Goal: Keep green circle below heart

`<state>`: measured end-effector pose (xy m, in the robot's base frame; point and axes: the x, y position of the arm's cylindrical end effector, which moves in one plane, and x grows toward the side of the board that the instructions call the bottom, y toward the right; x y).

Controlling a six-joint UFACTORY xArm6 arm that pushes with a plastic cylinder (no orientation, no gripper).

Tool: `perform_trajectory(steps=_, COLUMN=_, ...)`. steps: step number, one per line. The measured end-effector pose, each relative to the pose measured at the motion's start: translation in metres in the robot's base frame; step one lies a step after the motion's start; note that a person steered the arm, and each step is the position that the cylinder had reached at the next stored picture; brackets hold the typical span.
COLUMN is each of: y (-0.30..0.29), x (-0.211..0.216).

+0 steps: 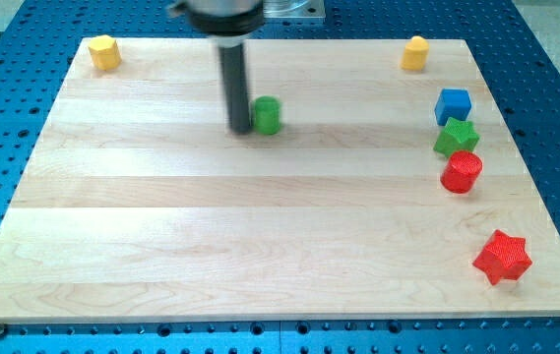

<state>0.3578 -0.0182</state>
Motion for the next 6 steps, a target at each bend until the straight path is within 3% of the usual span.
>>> perform_trajectory(steps=1, y=0.079, x=-0.034)
perform_trajectory(steps=2, y=0.043, x=-0.029)
perform_trajectory(steps=3, y=0.049, x=-0.005)
perform_trajectory(steps=4, y=0.113, x=0.013)
perform_trajectory(steps=6, y=0.178, x=-0.038)
